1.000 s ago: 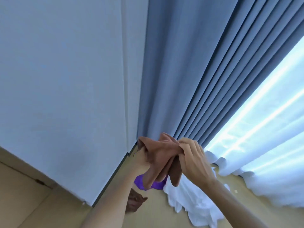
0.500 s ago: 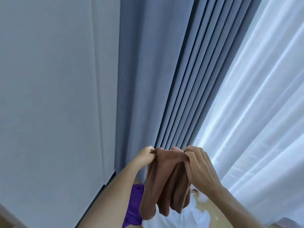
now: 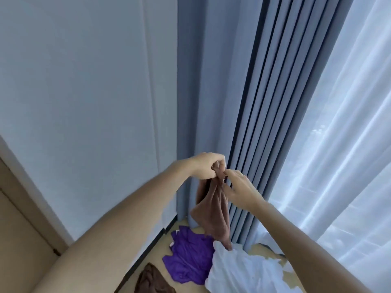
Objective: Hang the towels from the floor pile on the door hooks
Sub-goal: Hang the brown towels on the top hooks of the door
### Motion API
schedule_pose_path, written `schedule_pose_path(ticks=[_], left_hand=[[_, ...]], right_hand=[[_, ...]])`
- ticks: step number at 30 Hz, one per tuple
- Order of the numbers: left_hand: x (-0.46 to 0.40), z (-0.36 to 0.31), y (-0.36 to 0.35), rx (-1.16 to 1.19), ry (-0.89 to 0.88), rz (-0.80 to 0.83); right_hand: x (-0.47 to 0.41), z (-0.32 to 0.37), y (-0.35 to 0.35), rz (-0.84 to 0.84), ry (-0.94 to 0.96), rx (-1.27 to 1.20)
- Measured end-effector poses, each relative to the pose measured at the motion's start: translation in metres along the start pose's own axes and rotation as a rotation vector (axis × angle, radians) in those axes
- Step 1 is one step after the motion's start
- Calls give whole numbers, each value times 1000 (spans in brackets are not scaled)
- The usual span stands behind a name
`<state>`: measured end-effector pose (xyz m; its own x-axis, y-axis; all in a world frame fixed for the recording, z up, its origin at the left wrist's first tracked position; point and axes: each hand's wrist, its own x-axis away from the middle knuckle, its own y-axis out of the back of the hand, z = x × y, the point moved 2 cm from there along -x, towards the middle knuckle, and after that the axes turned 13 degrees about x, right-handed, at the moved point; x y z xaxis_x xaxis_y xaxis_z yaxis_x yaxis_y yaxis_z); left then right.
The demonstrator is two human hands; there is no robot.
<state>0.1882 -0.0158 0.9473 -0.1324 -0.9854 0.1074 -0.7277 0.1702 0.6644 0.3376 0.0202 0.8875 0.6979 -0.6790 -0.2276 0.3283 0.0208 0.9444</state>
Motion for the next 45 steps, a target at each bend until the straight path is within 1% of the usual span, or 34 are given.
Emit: schedule_pose_path(ticks=[3,8,10,13,16,19,22,23,25,28,31,33,34,38,41,43,44,45], left_hand=[[36,6,31,-27,67,-98],[111,39,85,-192,282,-229],[144,50,101,-291,324,-252],[196,66,120,-297,377,-319],[255,81,135,-307,449,-407],[324,97,148,-264,534,-485],[396,112,156,-221,608,-599],[418,116,158,-192,632,-644],[459,122,160,-112,674,-728],[504,122,160,-23,688,-823],[532,120,157,19,650,-807],[552,121,157,16,622,-826],[564,122,158,5,614,-839],[600,119,164,-75,628,-828],[620,114,173,-146,618,-844],[630,113,174,-200,672,-770],[634,114,173,-208,698,-744],[638,115,173,-204,696,-761]], right_hand=[[-25,33,-7,104,28,-74],[-64,101,-11,47,194,-76],[-75,140,-11,48,291,-125],[-84,205,-14,79,361,-228],[-82,270,-16,201,397,-286],[-74,326,-24,371,528,-281],[-63,377,-31,476,633,-205],[-60,396,-33,479,667,-174],[-52,435,-30,430,728,-142],[-38,494,-23,331,772,-223],[-23,544,-17,242,804,-305],[-15,565,-15,211,836,-281],[-13,572,-15,226,851,-251],[-2,594,-15,375,892,-112],[2,607,-10,436,855,-222],[7,613,-11,487,920,-72],[9,616,-13,475,936,-11],[10,619,-13,441,931,-15]])
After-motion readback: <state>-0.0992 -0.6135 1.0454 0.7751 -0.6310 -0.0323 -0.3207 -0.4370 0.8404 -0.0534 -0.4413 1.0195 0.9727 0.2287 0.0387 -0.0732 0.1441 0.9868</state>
